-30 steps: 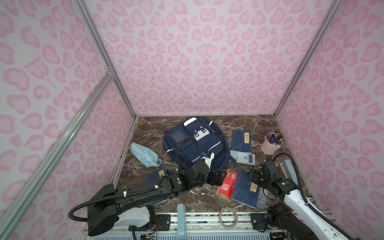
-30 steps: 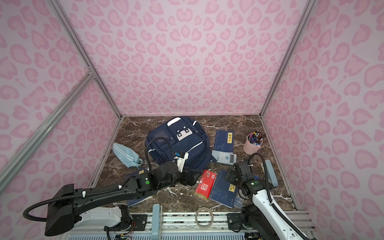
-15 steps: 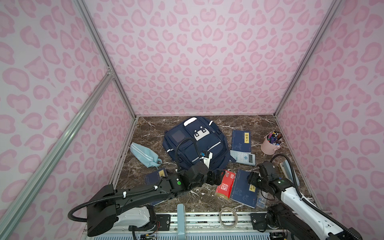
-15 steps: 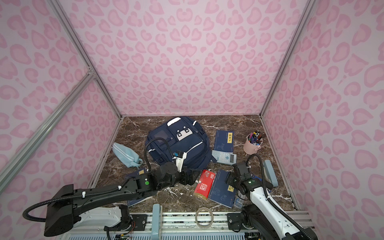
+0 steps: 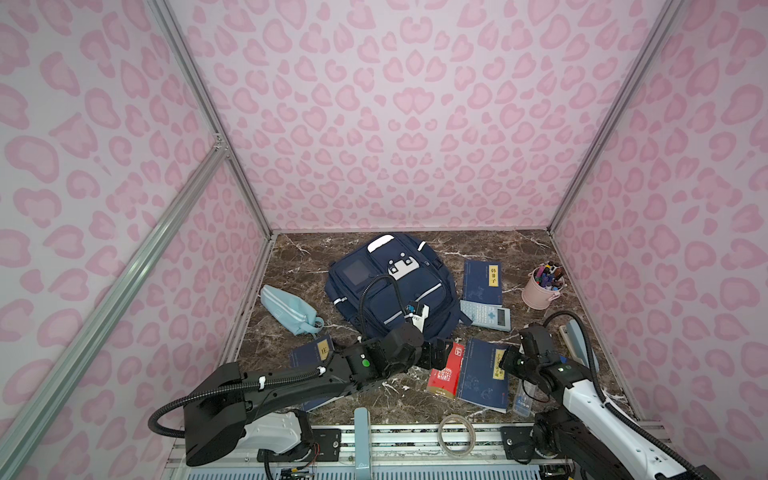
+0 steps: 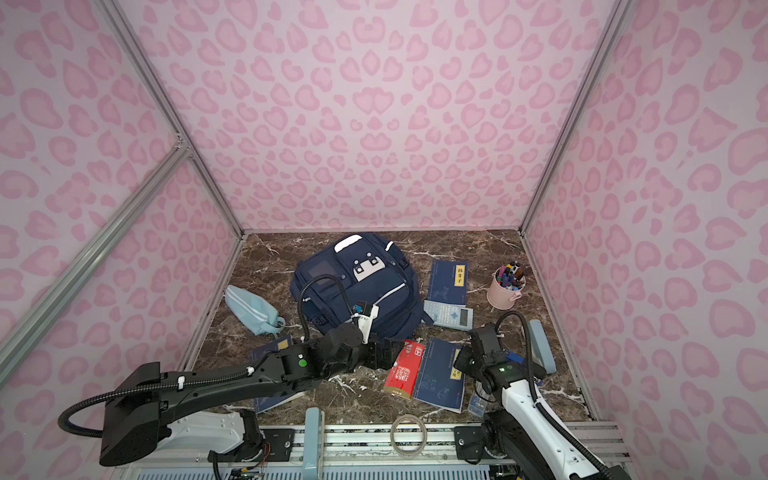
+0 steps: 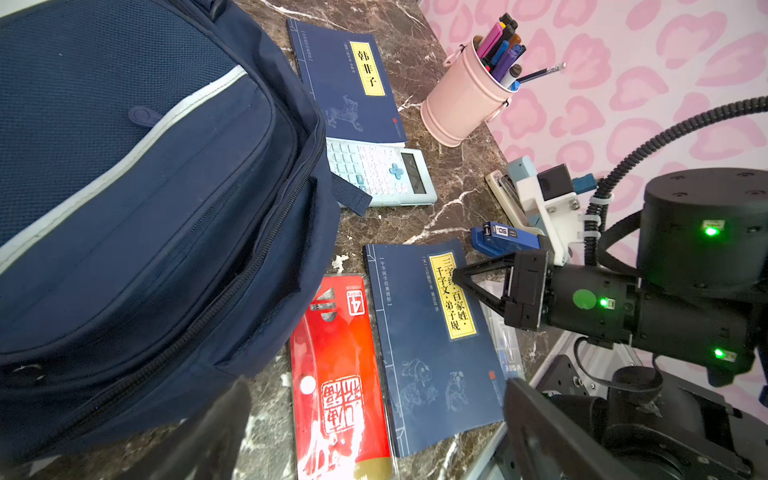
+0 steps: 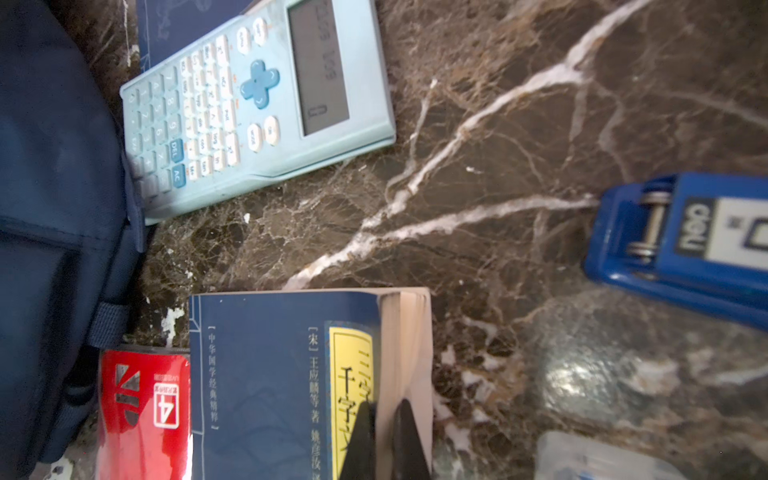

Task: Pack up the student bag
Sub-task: 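Grasp the navy yellow-labelled book beside the red box with the right gripper, then lift the book upright with the right gripper and carry it toward the backpack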

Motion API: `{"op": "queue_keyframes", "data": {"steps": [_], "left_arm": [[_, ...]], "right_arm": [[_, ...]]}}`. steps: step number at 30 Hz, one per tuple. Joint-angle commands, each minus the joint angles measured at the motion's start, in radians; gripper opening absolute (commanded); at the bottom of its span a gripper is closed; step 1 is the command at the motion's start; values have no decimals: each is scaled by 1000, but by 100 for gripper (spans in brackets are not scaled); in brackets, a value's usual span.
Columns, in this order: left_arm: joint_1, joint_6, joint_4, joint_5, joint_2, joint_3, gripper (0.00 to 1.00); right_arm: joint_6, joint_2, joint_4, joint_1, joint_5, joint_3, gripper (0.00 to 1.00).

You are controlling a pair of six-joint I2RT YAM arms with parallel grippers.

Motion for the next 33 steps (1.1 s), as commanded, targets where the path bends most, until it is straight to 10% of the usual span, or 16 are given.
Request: {"op": "queue_keyframes", "data": {"steps": [1,17,29,33], "left_arm": [[0,-1,29,-10,18,14,97],[112,118,521,370,-17,-204,94],[123,76,855,399,88,-270,96],[123,67,883,450,101,-249,76]], "right_arm": [[-21,-21,-28,0,0,19,0],[-77,-247,-18,7,-265,238,0],[51,-285,234,121,-480,275,0],[47,-259,272,179,-458,251,0]]}}
